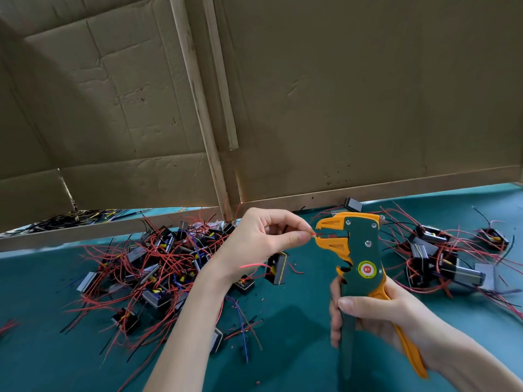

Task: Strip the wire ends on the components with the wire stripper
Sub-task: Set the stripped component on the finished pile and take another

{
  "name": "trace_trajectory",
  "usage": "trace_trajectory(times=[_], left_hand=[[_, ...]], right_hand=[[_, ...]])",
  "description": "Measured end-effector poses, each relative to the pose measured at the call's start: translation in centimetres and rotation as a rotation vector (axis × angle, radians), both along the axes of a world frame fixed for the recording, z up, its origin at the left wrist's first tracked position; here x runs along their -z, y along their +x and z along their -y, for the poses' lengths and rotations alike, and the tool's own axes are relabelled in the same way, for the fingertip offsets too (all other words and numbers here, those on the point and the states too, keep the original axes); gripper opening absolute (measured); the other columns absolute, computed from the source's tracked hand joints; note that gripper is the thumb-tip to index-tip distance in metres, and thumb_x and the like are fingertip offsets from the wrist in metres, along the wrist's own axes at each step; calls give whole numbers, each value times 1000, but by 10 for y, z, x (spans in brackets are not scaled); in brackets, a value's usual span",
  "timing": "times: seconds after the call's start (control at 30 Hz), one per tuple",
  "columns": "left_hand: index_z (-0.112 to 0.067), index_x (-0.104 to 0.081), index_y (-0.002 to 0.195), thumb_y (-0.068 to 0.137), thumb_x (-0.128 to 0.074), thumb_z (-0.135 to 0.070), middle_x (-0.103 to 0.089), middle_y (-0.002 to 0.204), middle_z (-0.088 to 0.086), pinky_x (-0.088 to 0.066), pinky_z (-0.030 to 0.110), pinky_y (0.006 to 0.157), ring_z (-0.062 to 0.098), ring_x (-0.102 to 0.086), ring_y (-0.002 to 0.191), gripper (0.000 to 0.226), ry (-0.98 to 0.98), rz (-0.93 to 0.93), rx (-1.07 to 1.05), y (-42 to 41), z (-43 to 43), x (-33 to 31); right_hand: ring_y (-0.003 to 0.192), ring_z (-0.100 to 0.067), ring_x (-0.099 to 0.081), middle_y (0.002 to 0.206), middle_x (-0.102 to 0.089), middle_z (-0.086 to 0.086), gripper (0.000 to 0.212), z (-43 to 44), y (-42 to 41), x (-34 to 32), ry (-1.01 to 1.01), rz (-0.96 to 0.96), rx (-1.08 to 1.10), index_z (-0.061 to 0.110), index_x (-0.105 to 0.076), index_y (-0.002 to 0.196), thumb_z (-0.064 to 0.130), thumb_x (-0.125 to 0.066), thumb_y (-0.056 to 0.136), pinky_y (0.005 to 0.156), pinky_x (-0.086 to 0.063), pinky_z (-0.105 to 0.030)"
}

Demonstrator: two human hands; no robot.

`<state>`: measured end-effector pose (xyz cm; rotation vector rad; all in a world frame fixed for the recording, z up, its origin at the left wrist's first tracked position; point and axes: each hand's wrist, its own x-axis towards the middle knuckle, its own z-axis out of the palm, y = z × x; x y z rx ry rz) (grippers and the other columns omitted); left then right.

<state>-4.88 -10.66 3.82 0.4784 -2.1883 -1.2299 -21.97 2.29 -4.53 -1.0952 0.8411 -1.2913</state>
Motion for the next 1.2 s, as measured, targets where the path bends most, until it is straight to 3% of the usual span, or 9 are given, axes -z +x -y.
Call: trace_trajectory(times=[0.17, 0.37, 0.53, 0.7, 0.9, 1.07, 1.2], left_hand=[[-14, -71, 80, 84, -70, -5, -64, 65, -13, -42, 11, 60, -1, -51, 60, 10, 15, 21, 7, 1, -2, -3], [-14, -72, 80, 83, -71, -5, -65, 68, -8, -43, 14, 61, 5, -51, 63, 10, -4, 49, -2, 3, -2, -6], [-12, -71, 80, 84, -70, -4, -62, 61, -14, -41, 10, 58, -2, -51, 57, 9, -4, 51, 10, 4, -3, -8], [-12, -72, 81, 85, -70, -8, -60, 61, -13, -40, 15, 58, 5, -46, 57, 6, -20, 60, -1, 3, -4, -8], [-12, -72, 80, 85, -70, -7, -60, 59, -14, -43, 13, 59, 0, -49, 57, 7, 10, 71, 11, 5, -3, -7], [-11, -74, 80, 85, -71, -8, -61, 63, -7, -42, 12, 59, 2, -49, 58, 6, 12, 94, 25, 7, -1, -7], [-16, -74, 78, 85, -71, -10, -58, 56, -15, -39, 9, 55, -3, -46, 53, 9, -12, 134, 35, 11, 4, -7]], right_hand=[[71, -40, -63, 77, -62, -25, 32, -2, 4, -2, 2, -17, 12, 6, -66, 86, 25, -86, 70, 69, -54, -42], [73, -41, -63, 78, -62, -27, 33, -3, 5, -2, 17, -19, 16, 6, -66, 89, 24, -86, 70, 69, -54, -43], [70, -41, -63, 76, -60, -28, 36, -1, 5, -2, 22, -2, 32, 3, -66, 86, 24, -88, 67, 68, -54, -46], [70, -42, -63, 75, -62, -27, 38, -4, 6, -4, 25, -25, 47, 5, -68, 85, 27, -90, 63, 67, -55, -43], [70, -41, -64, 75, -62, -26, 35, -5, 7, -7, 19, -70, 52, 8, -68, 83, 29, -89, 64, 67, -55, -40], [59, -36, -60, 66, -60, -23, 43, -5, 10, -3, 50, -125, 137, 12, -67, 78, 38, -93, 56, 61, -53, -40], [51, -32, -57, 59, -59, -20, 37, -5, 19, -3, 46, -205, 180, 12, -63, 68, 38, -87, 59, 58, -51, -32]])
